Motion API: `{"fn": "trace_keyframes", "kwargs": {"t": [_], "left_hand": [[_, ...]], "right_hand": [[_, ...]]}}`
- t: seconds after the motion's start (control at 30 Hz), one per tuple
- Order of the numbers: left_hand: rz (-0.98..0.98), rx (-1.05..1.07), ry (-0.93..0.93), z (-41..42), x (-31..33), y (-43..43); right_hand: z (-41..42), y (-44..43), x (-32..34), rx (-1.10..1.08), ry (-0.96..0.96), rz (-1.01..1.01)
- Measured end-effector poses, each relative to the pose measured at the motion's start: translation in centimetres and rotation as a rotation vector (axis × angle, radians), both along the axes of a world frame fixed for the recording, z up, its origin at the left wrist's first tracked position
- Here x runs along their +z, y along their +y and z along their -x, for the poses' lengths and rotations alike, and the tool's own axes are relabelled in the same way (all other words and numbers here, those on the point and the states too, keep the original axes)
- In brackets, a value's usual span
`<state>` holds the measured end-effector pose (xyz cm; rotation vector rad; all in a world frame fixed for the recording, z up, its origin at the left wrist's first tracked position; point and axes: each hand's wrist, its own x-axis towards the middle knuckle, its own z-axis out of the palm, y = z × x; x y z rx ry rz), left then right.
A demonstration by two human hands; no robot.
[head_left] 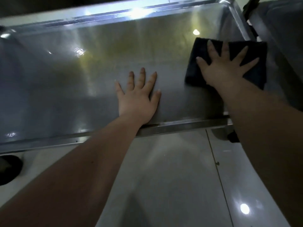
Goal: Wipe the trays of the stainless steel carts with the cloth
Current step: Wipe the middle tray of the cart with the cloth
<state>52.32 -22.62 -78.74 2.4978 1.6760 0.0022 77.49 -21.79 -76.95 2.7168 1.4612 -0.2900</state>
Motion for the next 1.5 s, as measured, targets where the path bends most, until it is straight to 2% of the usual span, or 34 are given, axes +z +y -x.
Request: {"fn": "trace_keyframes", "kwargs": {"t": [0.13, 0.23, 0.37, 0.47, 0.57, 0.8, 0.97, 1.03, 1.17, 1.23, 1.3, 1.37, 1.5], "left_hand": [[-0.017, 0.087, -0.069, 0.5, 0.0, -0.2], [0.0, 0.107, -0.059, 0.7, 0.0, 0.4], [-0.022, -0.011, 0.04, 1.8, 0.7, 3.2], [-0.036, -0.003, 0.08, 2.4, 0.6, 3.4], [-0.037, 0.029, 0.069, 2.1, 0.3, 3.3], [-0.067, 0.145, 0.026, 2.3, -0.3, 3.4], [-0.034, 0.182, 0.029, 2.5, -0.4, 3.8], [-0.023, 0.179, 0.035, 2.3, -0.3, 3.9], [-0.021, 0.178, 0.041, 1.9, -0.4, 3.9], [-0.026, 0.181, 0.051, 1.8, -0.5, 3.9], [-0.025, 0.178, 0.063, 1.8, -0.4, 3.9], [-0.02, 0.174, 0.063, 1.8, -0.2, 3.9], [-0.042, 0.174, 0.098, 2.2, -0.1, 3.7]], "right_hand": [[6.4, 0.1, -0.3, 0.251, 0.007, -0.024], [7.2, -2.3, 0.1, 0.296, 0.032, -0.004], [8.0, -8.5, 0.1, 0.37, 0.081, 0.053], [9.0, -10.7, 0.0, 0.383, 0.094, 0.099], [8.9, -8.3, -0.3, 0.385, 0.067, 0.043], [10.1, 4.4, -0.7, 0.368, 0.026, -0.019], [9.6, 4.6, -1.0, 0.423, 0.02, -0.069], [6.3, 4.1, -0.5, 0.393, -0.003, -0.072], [-2.4, 2.5, 0.4, 0.201, -0.016, -0.011], [-3.3, 2.0, 0.4, 0.128, -0.024, -0.004], [-0.7, 2.9, 0.3, 0.072, -0.02, -0.028], [4.1, 4.0, 0.2, 0.159, 0.003, -0.038], [11.6, 3.8, -0.8, 0.509, 0.008, -0.085]]}}
